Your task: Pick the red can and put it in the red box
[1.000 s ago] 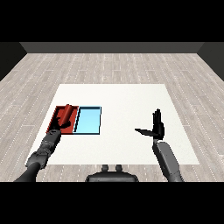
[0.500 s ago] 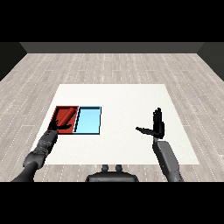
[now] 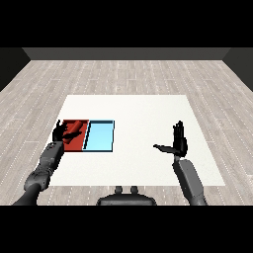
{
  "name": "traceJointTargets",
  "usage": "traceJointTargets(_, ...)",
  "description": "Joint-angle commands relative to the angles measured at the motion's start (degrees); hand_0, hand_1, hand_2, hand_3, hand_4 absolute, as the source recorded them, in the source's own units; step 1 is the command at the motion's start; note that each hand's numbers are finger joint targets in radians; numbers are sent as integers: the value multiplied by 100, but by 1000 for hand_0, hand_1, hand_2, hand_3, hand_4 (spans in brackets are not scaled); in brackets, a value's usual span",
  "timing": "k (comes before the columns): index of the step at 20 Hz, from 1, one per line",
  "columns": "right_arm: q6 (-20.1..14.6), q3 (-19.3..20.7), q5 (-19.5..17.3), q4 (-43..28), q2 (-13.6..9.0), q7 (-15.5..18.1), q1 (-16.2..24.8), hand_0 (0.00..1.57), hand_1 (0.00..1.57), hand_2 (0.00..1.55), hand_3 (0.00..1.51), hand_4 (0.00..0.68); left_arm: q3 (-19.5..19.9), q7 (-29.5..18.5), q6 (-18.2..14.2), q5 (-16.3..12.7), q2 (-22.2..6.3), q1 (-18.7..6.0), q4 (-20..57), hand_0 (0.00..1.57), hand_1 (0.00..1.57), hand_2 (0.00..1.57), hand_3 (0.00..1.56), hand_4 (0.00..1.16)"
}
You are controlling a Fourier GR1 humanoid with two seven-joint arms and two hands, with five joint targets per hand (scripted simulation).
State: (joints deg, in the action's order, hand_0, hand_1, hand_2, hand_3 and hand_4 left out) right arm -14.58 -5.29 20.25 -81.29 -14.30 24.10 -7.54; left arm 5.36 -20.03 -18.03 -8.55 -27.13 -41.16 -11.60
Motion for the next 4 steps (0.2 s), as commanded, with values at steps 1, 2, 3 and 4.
traceJointTargets(1,102,-270,-120,-278,103,89,287,0,0,0,0,0,263,-820,698,-340,73,151,-666,223,223,0,0,0)
traceJointTargets(2,179,-220,-126,54,129,173,-26,0,0,0,0,0,196,-1105,647,-313,249,332,-899,1107,1107,1166,0,0)
traceJointTargets(3,282,-109,-8,-149,-58,74,109,0,0,0,0,0,275,-1234,1114,-482,336,278,-1133,0,0,0,0,0)
traceJointTargets(4,229,-264,-108,-285,36,82,183,0,0,0,0,0,298,-1345,1082,-560,467,539,-1326,0,0,0,0,0)
